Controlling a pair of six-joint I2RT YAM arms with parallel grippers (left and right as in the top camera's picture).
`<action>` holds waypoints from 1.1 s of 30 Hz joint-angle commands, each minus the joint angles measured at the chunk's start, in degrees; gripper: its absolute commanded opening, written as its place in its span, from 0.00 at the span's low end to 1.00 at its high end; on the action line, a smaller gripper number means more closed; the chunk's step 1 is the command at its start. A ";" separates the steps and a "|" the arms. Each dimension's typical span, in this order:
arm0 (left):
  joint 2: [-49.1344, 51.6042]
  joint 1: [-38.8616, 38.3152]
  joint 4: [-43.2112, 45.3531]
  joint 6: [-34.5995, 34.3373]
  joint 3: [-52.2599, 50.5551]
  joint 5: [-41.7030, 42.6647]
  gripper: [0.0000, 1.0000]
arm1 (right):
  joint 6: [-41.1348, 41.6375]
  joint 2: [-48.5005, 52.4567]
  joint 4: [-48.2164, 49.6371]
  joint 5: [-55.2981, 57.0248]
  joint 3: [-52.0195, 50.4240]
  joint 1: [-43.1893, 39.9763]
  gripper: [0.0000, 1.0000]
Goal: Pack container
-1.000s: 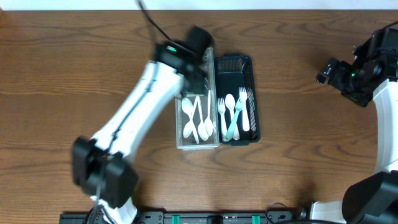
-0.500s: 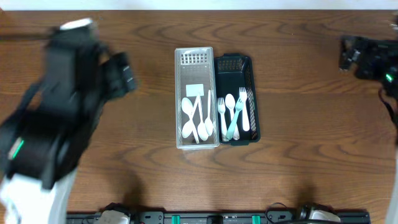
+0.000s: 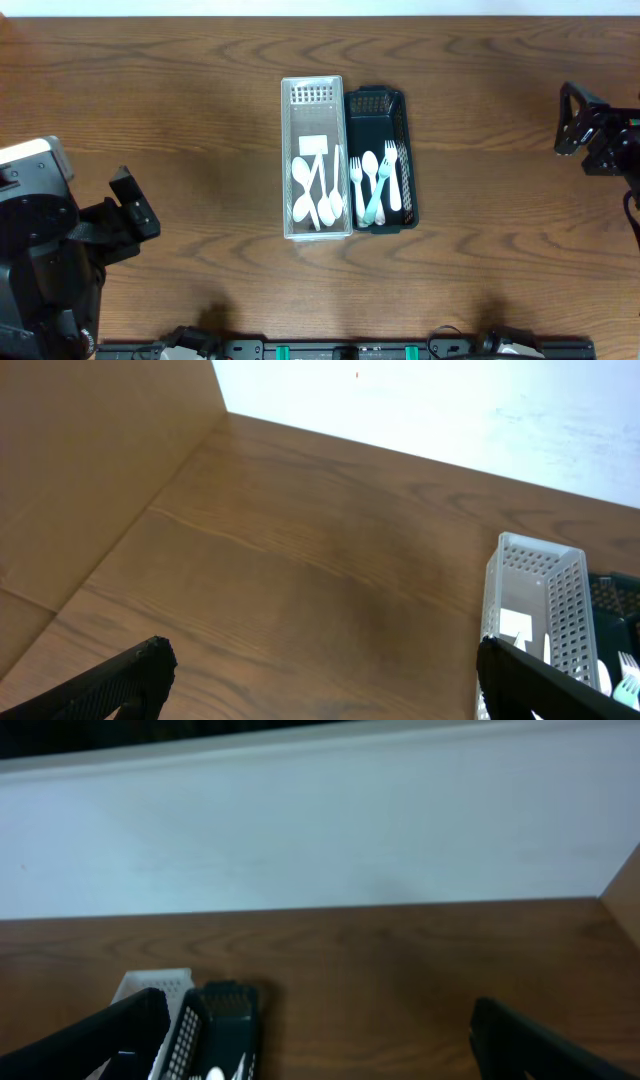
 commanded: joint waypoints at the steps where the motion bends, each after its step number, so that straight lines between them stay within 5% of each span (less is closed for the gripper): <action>1: 0.13 0.13 1.97 0.94 0.02 -0.94 0.98 | -0.90 -0.20 -1.81 -0.42 -0.39 0.04 0.99; 17: 0.37 0.15 6.60 1.22 0.02 -1.11 0.98 | -0.90 -0.20 -18.43 -0.42 -0.39 0.04 0.99; 23: 0.28 0.15 7.87 3.78 -0.11 -8.74 0.98 | -0.90 -0.17 -21.18 -0.39 -0.39 0.04 0.99; 33: -12.24 10.40 23.43 2.01 -8.55 -10.34 0.98 | -0.90 -0.20 -21.18 -0.42 -0.39 0.04 0.99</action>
